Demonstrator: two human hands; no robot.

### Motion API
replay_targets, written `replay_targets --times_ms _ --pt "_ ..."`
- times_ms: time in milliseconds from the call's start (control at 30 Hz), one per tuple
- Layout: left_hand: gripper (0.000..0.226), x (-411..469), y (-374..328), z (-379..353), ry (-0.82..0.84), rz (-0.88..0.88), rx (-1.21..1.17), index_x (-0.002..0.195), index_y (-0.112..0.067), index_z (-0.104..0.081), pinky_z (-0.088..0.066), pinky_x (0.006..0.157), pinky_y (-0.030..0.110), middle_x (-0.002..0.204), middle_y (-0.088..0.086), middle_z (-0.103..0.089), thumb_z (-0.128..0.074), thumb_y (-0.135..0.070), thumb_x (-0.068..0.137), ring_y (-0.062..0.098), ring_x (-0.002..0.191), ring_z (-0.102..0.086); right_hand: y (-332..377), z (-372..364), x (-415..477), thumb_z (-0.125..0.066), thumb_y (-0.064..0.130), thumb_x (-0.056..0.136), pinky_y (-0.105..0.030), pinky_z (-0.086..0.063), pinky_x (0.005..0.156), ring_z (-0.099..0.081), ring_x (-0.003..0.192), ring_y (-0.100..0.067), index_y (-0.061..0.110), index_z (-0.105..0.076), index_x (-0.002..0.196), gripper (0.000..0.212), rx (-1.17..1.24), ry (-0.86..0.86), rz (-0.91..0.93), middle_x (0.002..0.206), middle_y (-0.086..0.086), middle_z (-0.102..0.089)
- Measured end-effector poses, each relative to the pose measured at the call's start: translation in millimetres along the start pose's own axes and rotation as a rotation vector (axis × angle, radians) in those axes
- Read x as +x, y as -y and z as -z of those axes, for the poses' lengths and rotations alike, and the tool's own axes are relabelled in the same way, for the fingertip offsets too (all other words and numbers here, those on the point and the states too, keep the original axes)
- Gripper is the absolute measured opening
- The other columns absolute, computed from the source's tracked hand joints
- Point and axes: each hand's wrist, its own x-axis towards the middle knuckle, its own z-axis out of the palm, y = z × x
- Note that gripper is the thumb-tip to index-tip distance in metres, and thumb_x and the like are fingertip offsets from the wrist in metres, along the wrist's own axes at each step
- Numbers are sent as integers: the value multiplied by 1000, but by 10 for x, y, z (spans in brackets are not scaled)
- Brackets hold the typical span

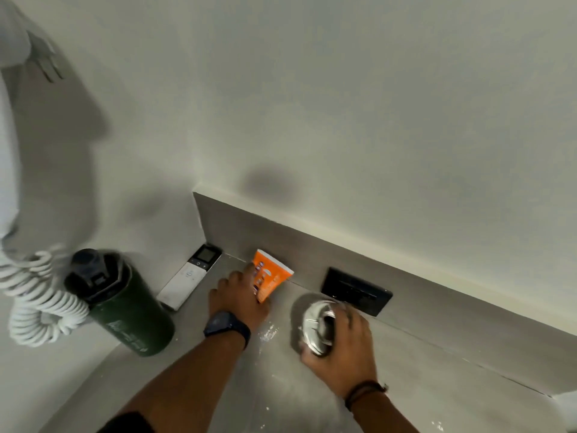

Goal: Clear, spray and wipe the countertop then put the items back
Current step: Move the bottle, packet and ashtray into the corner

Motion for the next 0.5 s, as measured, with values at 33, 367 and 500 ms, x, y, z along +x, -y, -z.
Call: replay_targets --times_ms 33,367,500 --pt "74 101 116 93 -14 23 4 139 -30 -36 -44 86 43 122 8 -57 -68 -48 75 33 109 -55 168 -102 78 -70 54 54 -40 -48 88 -56 102 -29 16 -58 111 70 43 21 33 114 -7 -59" --pt "56 672 789 351 20 60 201 138 -25 -39 -46 90 43 126 12 -52 -58 -45 89 34 113 -52 938 -1142 622 -67 59 61 -36 -38 100 -47 117 -29 17 -48 125 78 70 398 143 130 -7 -50" --pt "46 751 890 352 4 38 316 131 -24 -46 -45 88 39 126 9 -49 -55 -45 91 30 111 -52 1022 -1358 687 -72 53 58 -38 -38 102 -46 118 -30 15 -48 125 80 104 420 192 131 -10 -50"
